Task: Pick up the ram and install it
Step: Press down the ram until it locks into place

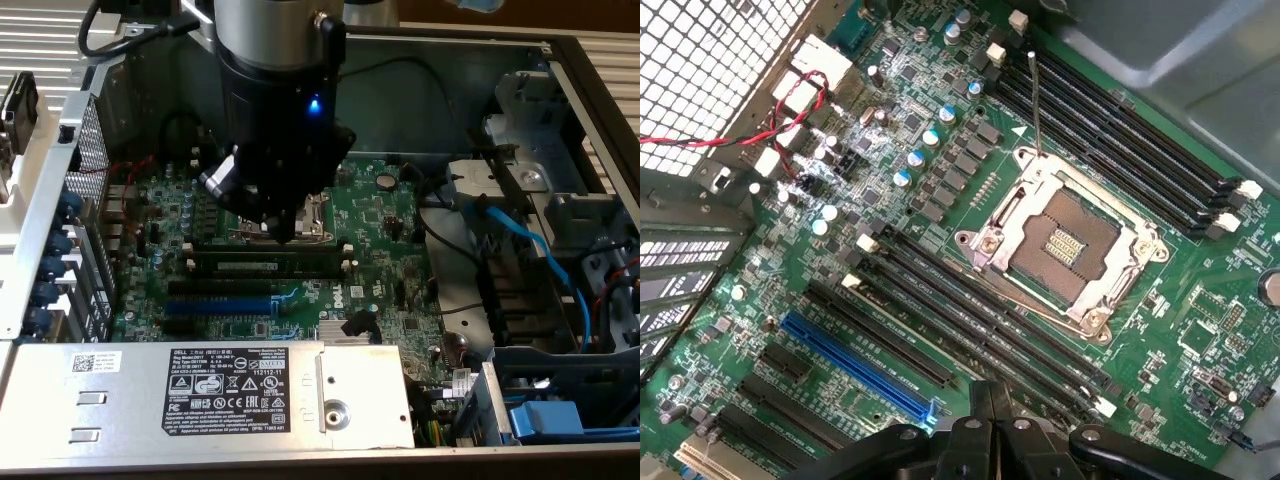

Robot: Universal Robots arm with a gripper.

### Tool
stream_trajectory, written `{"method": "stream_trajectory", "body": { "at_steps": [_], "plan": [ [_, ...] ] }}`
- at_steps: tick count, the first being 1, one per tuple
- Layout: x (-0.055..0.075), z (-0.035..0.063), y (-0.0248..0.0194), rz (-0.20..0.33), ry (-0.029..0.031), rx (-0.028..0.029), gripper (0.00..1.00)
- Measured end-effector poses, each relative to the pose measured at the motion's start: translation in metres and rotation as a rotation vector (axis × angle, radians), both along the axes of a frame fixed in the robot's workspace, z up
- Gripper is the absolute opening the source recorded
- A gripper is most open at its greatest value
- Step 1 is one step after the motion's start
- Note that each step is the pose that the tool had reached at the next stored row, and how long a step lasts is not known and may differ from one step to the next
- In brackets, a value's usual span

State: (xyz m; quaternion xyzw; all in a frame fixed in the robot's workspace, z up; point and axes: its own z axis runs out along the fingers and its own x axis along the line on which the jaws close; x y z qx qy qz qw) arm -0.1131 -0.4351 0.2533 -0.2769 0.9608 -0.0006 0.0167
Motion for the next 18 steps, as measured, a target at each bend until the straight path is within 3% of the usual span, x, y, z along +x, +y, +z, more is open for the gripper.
{"method": "stream_trajectory", "body": {
  "at_steps": [12,18],
  "plan": [
    [0.0,0.0,0.0,-0.141,0.0003,0.0,0.1],
    [0.0,0.0,0.0,-0.17,0.0003,0.0,0.1]
  ]
}}
